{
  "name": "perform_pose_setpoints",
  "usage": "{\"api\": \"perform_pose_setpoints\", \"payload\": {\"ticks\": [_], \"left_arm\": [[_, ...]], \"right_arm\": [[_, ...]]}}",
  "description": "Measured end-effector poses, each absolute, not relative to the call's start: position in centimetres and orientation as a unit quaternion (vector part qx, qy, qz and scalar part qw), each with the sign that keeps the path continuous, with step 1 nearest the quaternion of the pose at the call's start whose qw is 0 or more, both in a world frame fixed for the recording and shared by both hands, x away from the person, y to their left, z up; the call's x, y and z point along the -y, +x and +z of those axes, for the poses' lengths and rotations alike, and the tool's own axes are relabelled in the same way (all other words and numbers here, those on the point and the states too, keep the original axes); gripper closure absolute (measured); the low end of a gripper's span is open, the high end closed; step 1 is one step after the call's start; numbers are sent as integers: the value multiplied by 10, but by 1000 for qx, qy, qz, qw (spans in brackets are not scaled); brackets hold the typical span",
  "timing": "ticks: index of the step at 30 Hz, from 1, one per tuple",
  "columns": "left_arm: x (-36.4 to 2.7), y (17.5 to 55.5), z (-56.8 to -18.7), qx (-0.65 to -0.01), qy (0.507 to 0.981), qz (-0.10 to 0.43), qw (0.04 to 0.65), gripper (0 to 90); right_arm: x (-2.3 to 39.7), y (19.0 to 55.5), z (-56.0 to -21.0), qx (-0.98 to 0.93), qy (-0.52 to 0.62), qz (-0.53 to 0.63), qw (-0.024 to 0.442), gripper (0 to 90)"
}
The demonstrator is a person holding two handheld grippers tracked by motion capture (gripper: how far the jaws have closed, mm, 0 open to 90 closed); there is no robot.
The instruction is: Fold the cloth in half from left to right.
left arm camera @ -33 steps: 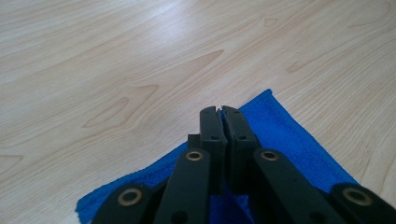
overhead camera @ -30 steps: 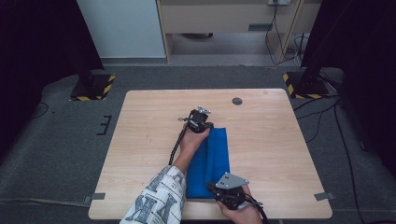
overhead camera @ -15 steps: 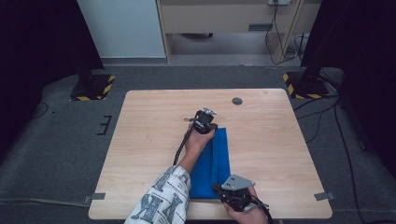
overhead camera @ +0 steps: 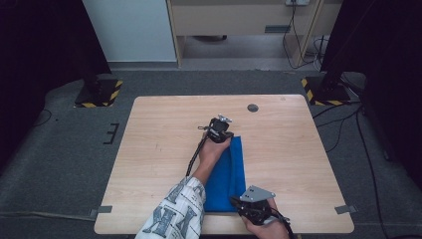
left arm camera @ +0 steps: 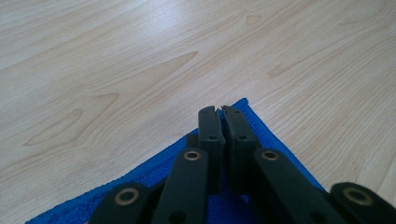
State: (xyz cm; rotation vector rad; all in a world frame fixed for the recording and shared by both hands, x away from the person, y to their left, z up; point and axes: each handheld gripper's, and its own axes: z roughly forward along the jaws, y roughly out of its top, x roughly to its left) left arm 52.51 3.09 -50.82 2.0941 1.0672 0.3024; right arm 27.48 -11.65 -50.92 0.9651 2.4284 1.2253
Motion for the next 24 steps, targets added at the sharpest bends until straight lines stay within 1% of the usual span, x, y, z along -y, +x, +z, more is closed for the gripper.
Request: {"api": "perform_pose_setpoints", "payload": {"ticks": [4, 7, 9, 12, 13, 18, 20, 24], "left_arm": [[-31, 525, -510, -417, 818, 116, 379, 855], [-31, 525, -510, -415, 816, 114, 387, 824], [-31, 525, -510, -416, 812, 113, 395, 788], [-32, 526, -509, -422, 803, 114, 405, 690], [-33, 526, -509, -421, 801, 112, 410, 631], [-36, 526, -505, -419, 794, 113, 425, 446], [-38, 525, -502, -417, 793, 115, 429, 397], [-42, 523, -495, -410, 792, 121, 435, 350]], "right_arm": [[116, 275, -510, -835, 332, 420, 123, 816], [117, 275, -510, -834, 335, 420, 123, 780], [118, 276, -510, -834, 338, 418, 125, 748], [121, 277, -511, -835, 345, 411, 126, 674], [122, 277, -512, -834, 347, 410, 126, 630], [126, 278, -511, -833, 356, 403, 130, 418], [127, 280, -512, -834, 360, 396, 133, 366], [129, 284, -514, -830, 371, 394, 135, 267]]}}
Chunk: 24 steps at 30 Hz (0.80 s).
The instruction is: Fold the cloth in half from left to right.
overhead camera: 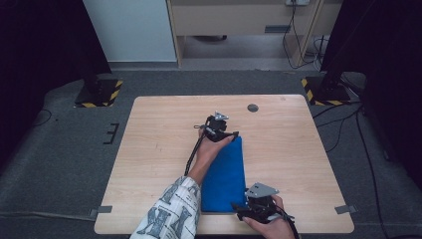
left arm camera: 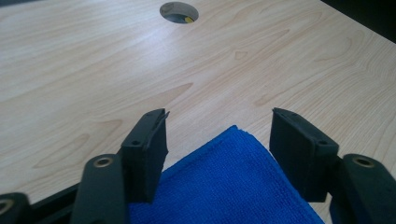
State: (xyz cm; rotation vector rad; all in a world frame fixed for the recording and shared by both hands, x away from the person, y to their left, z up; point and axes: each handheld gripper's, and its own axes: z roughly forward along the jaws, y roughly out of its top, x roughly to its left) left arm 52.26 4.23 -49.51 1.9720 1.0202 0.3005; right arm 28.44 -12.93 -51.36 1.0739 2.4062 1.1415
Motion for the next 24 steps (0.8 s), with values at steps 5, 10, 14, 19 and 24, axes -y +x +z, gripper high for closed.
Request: {"api": "perform_pose_setpoints", "payload": {"ticks": [5, 10, 14, 19, 24], "left_arm": [[-49, 518, -490, -405, 793, 121, 439, 303], [-59, 508, -486, -397, 804, 135, 421, 238], [-66, 501, -484, -396, 808, 143, 412, 189], [-75, 488, -489, -401, 810, 142, 404, 142], [-81, 482, -494, -408, 814, 149, 384, 120]], "right_arm": [[131, 289, -515, -827, 374, 395, 143, 205], [136, 303, -517, -824, 385, 393, 137, 156], [139, 315, -514, -815, 391, 404, 141, 133], [142, 333, -510, -807, 394, 416, 146, 118], [143, 348, -509, -803, 390, 422, 155, 118]]}}
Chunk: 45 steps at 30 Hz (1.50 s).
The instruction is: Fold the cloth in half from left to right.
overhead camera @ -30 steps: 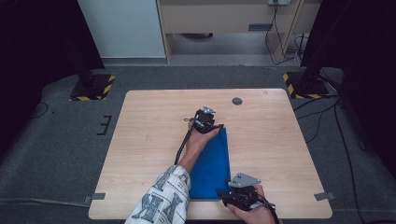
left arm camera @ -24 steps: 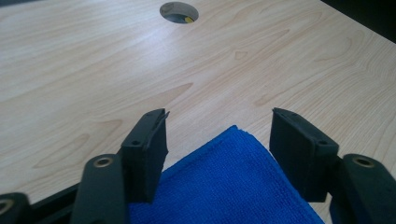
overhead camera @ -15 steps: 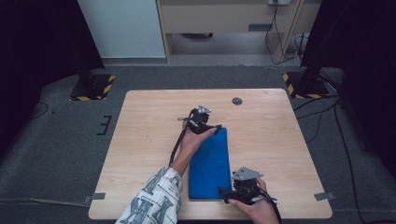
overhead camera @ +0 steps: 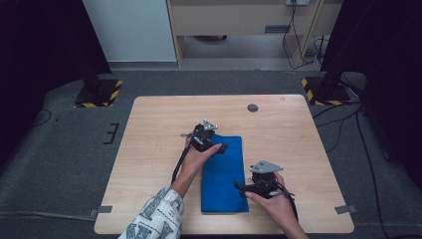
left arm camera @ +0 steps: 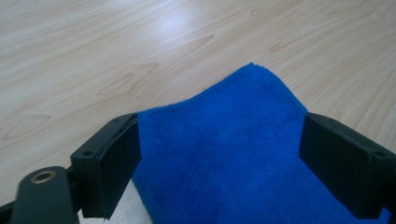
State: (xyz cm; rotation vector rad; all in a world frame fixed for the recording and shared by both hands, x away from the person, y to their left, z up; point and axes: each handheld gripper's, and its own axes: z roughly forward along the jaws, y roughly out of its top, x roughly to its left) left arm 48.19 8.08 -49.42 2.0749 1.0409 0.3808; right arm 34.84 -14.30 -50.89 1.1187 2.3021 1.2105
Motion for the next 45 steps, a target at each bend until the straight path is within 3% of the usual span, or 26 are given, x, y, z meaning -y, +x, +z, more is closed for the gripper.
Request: {"api": "perform_pose_setpoints", "payload": {"ticks": [13, 34, 45], "left_arm": [[-88, 480, -495, -398, 821, 149, 381, 96], [-106, 478, -488, -390, 823, 177, 374, 97], [-108, 493, -488, -403, 821, 147, 376, 105]], "right_arm": [[139, 386, -511, -816, 375, 403, 174, 124], [147, 442, -485, -816, 403, 376, 173, 139], [151, 470, -480, -820, 415, 359, 163, 169]]}}
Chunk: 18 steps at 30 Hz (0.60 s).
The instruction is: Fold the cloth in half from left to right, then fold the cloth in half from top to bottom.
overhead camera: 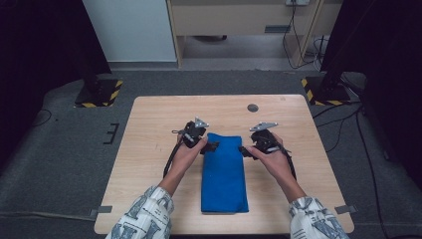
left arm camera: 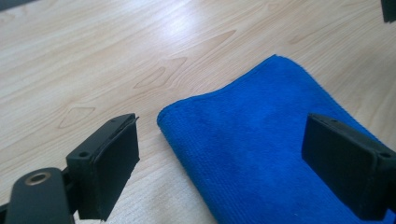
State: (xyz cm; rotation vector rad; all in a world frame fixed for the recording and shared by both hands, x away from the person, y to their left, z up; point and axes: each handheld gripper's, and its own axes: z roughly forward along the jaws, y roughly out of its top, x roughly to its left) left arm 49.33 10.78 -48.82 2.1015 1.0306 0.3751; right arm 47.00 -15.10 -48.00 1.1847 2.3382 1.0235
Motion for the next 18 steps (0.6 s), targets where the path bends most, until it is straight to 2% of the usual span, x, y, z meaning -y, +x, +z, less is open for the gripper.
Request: {"api": "perform_pose_setpoints", "payload": {"ticks": [14, 18], "left_arm": [[-112, 504, -491, -418, 814, 141, 377, 153], [-113, 501, -487, -416, 814, 136, 381, 212]], "right_arm": [[149, 506, -489, -817, 430, 354, 149, 391], [144, 509, -491, -819, 429, 350, 145, 451]]}}
